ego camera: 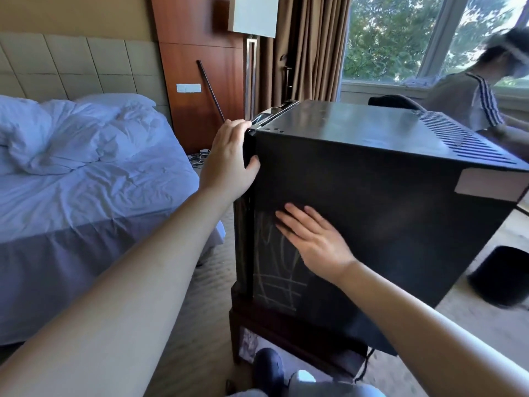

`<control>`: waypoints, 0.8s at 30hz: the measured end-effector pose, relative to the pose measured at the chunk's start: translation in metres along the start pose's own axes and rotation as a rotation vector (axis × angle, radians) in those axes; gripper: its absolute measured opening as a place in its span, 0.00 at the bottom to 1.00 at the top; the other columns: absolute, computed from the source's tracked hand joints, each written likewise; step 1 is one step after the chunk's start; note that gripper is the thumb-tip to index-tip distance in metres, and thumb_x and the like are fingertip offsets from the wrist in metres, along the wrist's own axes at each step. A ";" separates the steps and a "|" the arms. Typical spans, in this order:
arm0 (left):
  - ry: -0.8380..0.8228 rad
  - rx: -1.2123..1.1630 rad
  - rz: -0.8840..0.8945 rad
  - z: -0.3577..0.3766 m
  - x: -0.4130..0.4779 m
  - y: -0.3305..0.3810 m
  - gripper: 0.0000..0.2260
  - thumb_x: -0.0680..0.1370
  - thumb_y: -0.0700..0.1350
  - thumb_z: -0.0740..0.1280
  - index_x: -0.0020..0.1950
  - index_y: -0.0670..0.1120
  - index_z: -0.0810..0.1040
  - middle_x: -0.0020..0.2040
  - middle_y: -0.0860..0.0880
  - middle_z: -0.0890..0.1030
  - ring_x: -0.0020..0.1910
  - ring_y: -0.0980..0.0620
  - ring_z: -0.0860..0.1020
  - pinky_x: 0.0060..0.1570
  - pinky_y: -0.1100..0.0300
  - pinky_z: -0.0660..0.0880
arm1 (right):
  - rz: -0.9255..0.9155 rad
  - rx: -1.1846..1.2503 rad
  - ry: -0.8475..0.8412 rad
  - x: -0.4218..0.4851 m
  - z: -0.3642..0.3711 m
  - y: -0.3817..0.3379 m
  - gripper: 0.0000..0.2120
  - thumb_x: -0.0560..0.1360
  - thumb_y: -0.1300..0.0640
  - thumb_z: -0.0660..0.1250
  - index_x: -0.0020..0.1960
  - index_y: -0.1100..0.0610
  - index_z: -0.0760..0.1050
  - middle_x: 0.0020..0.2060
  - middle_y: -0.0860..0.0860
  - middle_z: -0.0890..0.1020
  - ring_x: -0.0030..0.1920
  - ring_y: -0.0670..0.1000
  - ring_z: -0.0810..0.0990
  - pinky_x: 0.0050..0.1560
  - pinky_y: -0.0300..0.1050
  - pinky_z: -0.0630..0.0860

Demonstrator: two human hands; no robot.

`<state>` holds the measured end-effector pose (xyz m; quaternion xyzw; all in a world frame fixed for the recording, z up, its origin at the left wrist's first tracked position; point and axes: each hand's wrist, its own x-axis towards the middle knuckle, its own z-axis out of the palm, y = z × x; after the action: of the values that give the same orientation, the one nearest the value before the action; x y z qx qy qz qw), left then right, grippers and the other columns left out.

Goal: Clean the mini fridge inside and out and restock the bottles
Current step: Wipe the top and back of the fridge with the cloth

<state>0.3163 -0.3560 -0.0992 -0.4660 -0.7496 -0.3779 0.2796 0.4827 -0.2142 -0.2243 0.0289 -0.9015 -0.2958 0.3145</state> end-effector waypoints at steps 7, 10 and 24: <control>-0.091 0.218 0.038 -0.029 -0.037 -0.005 0.25 0.72 0.41 0.68 0.69 0.38 0.70 0.68 0.41 0.72 0.71 0.40 0.66 0.66 0.46 0.66 | -0.192 0.025 -0.230 -0.079 -0.013 0.015 0.21 0.73 0.62 0.55 0.61 0.57 0.80 0.66 0.53 0.76 0.69 0.55 0.71 0.72 0.52 0.60; -0.178 0.193 -0.077 -0.041 -0.088 0.000 0.27 0.71 0.37 0.70 0.70 0.38 0.70 0.71 0.41 0.68 0.70 0.41 0.67 0.67 0.48 0.65 | -0.116 0.105 -0.160 -0.085 -0.039 0.033 0.19 0.72 0.63 0.59 0.59 0.56 0.81 0.64 0.54 0.77 0.66 0.56 0.74 0.69 0.53 0.66; -0.387 0.096 -0.347 0.031 -0.244 0.011 0.21 0.76 0.43 0.65 0.69 0.45 0.69 0.69 0.47 0.71 0.65 0.45 0.72 0.59 0.54 0.70 | 0.634 0.268 0.349 -0.082 -0.065 0.006 0.19 0.78 0.66 0.61 0.69 0.61 0.70 0.70 0.57 0.70 0.71 0.57 0.66 0.70 0.51 0.66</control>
<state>0.4242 -0.4463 -0.3017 -0.3802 -0.8749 -0.2879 0.0839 0.5870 -0.2232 -0.2258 -0.1604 -0.8294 -0.0539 0.5325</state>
